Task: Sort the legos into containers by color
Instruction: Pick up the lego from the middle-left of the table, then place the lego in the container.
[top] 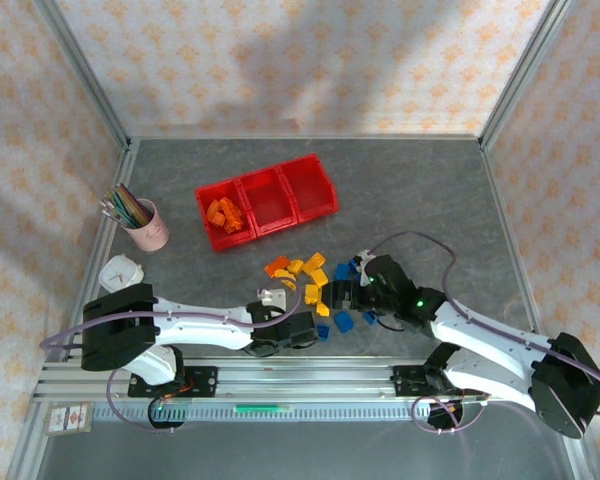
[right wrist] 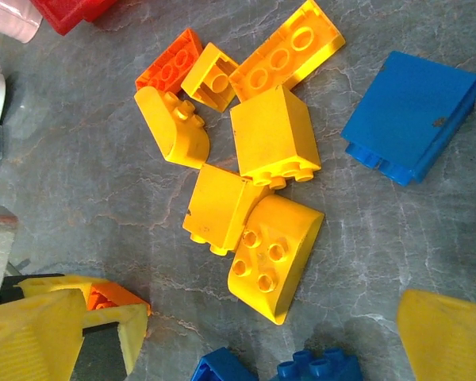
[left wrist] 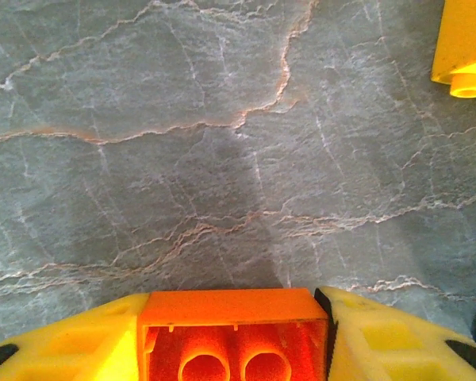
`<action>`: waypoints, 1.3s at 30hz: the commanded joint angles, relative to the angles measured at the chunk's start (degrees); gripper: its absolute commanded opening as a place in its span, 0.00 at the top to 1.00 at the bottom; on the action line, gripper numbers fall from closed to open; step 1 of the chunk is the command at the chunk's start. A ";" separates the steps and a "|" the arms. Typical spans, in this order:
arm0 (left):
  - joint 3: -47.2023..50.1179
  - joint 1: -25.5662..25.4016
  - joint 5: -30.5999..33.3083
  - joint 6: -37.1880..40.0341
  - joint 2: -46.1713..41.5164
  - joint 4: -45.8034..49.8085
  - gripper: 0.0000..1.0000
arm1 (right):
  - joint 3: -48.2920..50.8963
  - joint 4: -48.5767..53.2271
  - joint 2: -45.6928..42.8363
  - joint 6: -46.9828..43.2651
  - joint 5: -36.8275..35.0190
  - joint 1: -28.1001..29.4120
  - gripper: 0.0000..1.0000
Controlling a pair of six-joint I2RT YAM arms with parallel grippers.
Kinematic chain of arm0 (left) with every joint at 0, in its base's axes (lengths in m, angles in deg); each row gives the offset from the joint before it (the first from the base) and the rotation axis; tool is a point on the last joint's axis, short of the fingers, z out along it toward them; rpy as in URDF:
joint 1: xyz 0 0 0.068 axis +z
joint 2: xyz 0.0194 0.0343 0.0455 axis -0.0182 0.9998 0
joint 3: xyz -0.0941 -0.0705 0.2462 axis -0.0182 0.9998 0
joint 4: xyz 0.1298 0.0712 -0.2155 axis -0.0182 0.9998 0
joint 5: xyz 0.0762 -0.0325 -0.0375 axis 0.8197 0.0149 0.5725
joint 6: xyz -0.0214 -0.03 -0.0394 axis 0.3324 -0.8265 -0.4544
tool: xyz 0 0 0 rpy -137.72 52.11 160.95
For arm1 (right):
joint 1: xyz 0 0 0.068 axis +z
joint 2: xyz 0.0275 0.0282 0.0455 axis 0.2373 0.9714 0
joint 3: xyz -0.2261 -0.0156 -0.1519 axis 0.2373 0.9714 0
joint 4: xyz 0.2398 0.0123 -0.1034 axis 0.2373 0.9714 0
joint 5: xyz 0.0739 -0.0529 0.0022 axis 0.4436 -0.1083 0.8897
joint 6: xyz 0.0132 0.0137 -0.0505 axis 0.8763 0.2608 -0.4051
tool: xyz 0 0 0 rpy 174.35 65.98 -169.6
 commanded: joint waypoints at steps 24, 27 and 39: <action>-16.75 42.52 10.80 34.92 -10.89 -0.28 0.57 | -22.19 -4.89 18.12 -0.46 -2.82 -0.57 0.00; -18.27 47.47 6.43 38.33 -5.99 -6.01 0.58 | -24.35 -4.51 20.71 -0.83 -3.28 -0.80 0.00; -31.63 55.68 6.63 45.24 14.38 -11.08 0.45 | -25.63 -4.22 23.10 -1.70 -3.28 -2.96 0.00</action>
